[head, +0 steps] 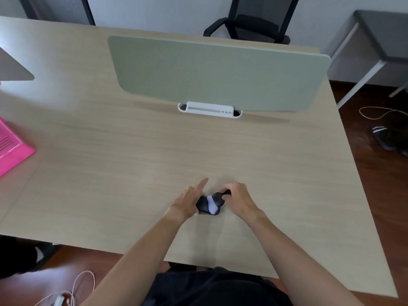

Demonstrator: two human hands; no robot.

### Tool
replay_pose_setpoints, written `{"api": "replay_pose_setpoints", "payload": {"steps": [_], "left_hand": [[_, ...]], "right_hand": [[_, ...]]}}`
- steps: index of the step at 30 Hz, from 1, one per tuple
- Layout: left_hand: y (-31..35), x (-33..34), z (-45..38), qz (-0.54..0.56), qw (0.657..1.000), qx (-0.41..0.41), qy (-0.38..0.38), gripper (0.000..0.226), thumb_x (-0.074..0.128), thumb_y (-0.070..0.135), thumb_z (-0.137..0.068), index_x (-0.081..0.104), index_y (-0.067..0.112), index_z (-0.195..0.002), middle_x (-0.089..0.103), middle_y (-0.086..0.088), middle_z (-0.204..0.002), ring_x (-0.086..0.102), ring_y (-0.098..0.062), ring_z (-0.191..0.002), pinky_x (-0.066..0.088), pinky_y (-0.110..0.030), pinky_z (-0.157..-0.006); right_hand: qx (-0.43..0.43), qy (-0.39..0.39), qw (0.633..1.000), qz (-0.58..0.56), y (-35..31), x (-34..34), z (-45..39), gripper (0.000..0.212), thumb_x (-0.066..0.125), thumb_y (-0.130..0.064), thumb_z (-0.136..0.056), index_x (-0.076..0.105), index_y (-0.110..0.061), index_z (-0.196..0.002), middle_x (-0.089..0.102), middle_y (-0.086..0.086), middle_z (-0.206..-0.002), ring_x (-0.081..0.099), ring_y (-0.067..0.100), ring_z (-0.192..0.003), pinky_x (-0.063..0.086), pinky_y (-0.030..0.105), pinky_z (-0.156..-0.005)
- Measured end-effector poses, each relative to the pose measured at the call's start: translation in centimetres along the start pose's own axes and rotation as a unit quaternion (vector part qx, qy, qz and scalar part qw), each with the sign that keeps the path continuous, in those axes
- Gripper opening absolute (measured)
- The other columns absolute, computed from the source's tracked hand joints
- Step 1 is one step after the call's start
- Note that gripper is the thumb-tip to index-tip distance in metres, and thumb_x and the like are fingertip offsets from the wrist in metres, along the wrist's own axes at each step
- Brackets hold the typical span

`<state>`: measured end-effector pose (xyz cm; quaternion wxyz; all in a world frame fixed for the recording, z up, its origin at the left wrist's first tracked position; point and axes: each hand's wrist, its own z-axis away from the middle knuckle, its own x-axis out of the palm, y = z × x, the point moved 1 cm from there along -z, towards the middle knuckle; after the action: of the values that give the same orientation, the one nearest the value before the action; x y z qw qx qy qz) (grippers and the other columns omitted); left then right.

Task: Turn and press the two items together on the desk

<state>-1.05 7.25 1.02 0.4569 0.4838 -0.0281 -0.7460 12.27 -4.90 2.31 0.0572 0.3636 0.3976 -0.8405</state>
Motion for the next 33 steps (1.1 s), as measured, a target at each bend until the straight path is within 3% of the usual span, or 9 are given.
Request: {"api": "replay_pose_setpoints", "payload": {"steps": [4, 6, 8, 9, 11, 18, 22, 27, 33], "left_hand": [[-0.2, -0.2, 0.0, -0.004, 1.0, 0.013, 0.008, 0.11, 0.066, -0.007, -0.065, 0.01, 0.042, -0.146, 0.05, -0.003, -0.123, 0.056, -0.03, -0.111, 0.053, -0.049, -0.087], [-0.1, -0.3, 0.0, -0.023, 1.0, 0.008, 0.019, 0.119, 0.077, -0.004, -0.061, 0.008, 0.04, -0.148, 0.042, -0.001, -0.12, 0.06, -0.031, -0.105, 0.054, -0.05, -0.082], [0.1, -0.5, 0.0, -0.033, 0.999, 0.002, 0.019, 0.126, 0.082, -0.002, -0.059, 0.004, 0.037, -0.15, 0.041, -0.001, -0.121, 0.063, -0.032, -0.102, 0.054, -0.051, -0.08], [0.1, -0.6, 0.0, -0.04, 0.999, 0.001, 0.02, 0.128, 0.083, -0.001, -0.06, 0.001, 0.036, -0.151, 0.041, -0.002, -0.123, 0.063, -0.033, -0.102, 0.054, -0.051, -0.08], [0.2, -0.8, 0.0, -0.06, 0.998, 0.002, 0.022, 0.132, 0.085, 0.004, -0.06, -0.005, 0.033, -0.152, 0.041, -0.004, -0.124, 0.061, -0.035, -0.1, 0.054, -0.05, -0.081], [0.2, -0.9, 0.0, -0.103, 0.994, -0.001, 0.033, 0.131, 0.083, 0.01, -0.063, -0.01, 0.028, -0.153, 0.044, -0.005, -0.118, 0.062, -0.032, -0.091, 0.055, -0.044, -0.075], [0.0, -0.8, -0.2, -0.073, 0.997, 0.002, 0.028, 0.128, 0.081, 0.006, -0.065, -0.008, 0.03, -0.153, 0.042, -0.003, -0.121, 0.062, -0.03, -0.099, 0.054, -0.045, -0.079], [0.0, -0.8, -0.3, -0.116, 0.993, 0.003, 0.033, 0.121, 0.078, 0.012, -0.071, -0.01, 0.024, -0.154, 0.043, -0.004, -0.126, 0.059, -0.028, -0.099, 0.052, -0.036, -0.079], [-0.2, -0.5, -0.5, -0.096, 0.995, -0.002, 0.035, 0.118, 0.076, 0.009, -0.072, -0.006, 0.026, -0.154, 0.044, -0.006, -0.124, 0.059, -0.03, -0.099, 0.053, -0.039, -0.079]], "right_hand": [[0.021, 0.009, 0.998, 0.056, 1.7, -1.0, 0.3, 0.02, 0.039, 0.003, -0.061, 0.056, -0.008, -0.062, 0.053, 0.009, -0.067, 0.041, 0.023, -0.063, 0.039, 0.035, -0.053], [0.022, 0.036, 0.999, 0.028, 1.7, -1.7, 0.4, 0.024, 0.042, 0.006, -0.066, 0.061, -0.009, -0.064, 0.061, 0.005, -0.071, 0.051, 0.032, -0.066, 0.046, 0.038, -0.056], [0.017, 0.068, 0.997, -0.025, 0.9, -2.0, 0.5, 0.023, 0.052, 0.006, -0.077, 0.072, -0.005, -0.079, 0.069, 0.006, -0.081, 0.06, 0.025, -0.075, 0.051, 0.023, -0.065], [0.009, 0.076, 0.996, -0.046, 0.1, -1.9, 0.5, 0.019, 0.057, 0.005, -0.08, 0.074, -0.003, -0.084, 0.07, 0.005, -0.082, 0.06, 0.02, -0.075, 0.047, 0.011, -0.064], [-0.008, 0.072, 0.995, -0.075, -1.6, -1.0, 0.4, 0.014, 0.062, 0.0, -0.082, 0.075, -0.004, -0.086, 0.072, 0.005, -0.082, 0.059, 0.015, -0.075, 0.041, 0.003, -0.061], [0.051, 0.022, 0.998, -0.006, -1.8, 0.6, -0.6, 0.017, 0.059, -0.017, -0.088, 0.071, -0.007, -0.083, 0.069, 0.01, -0.088, 0.065, 0.027, -0.079, 0.057, 0.039, -0.072], [0.073, 0.047, 0.987, 0.137, -1.7, -1.6, -1.0, 0.022, 0.049, -0.014, -0.092, 0.066, -0.001, -0.097, 0.06, 0.018, -0.102, 0.063, 0.04, -0.092, 0.048, 0.037, -0.069], [0.018, 0.048, 0.998, 0.048, -4.8, 0.2, -1.5, 0.019, 0.055, -0.019, -0.087, 0.064, -0.007, -0.075, 0.06, 0.011, -0.079, 0.055, 0.029, -0.066, 0.044, 0.036, -0.055], [0.022, 0.02, 0.997, 0.075, -2.9, 1.0, -0.9, 0.017, 0.055, -0.015, -0.084, 0.066, -0.006, -0.076, 0.063, 0.009, -0.076, 0.06, 0.028, -0.066, 0.051, 0.037, -0.056]]}}
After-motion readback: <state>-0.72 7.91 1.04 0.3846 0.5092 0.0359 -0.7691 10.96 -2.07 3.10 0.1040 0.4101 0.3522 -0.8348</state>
